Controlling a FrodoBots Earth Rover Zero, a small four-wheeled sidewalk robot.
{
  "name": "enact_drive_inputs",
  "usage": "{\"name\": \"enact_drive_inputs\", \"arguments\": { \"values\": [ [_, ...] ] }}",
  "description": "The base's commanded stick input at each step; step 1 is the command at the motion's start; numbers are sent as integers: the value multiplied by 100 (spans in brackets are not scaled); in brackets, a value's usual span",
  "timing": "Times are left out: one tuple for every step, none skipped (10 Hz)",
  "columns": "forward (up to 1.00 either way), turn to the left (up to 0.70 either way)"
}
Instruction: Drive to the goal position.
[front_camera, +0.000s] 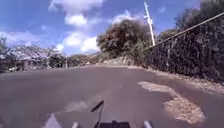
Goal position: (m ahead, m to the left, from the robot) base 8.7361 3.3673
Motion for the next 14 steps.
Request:
{"name": "enact_drive_inputs", "arguments": {
  "values": [
    [70, -6],
    [70, -2],
    [70, 0],
    [70, 0],
    [70, 0],
    [70, 0],
    [70, 0],
    [70, 0],
    [70, 0],
    [70, 0],
    [70, 0],
    [70, 0],
    [70, 0],
    [70, 0]
  ]
}}
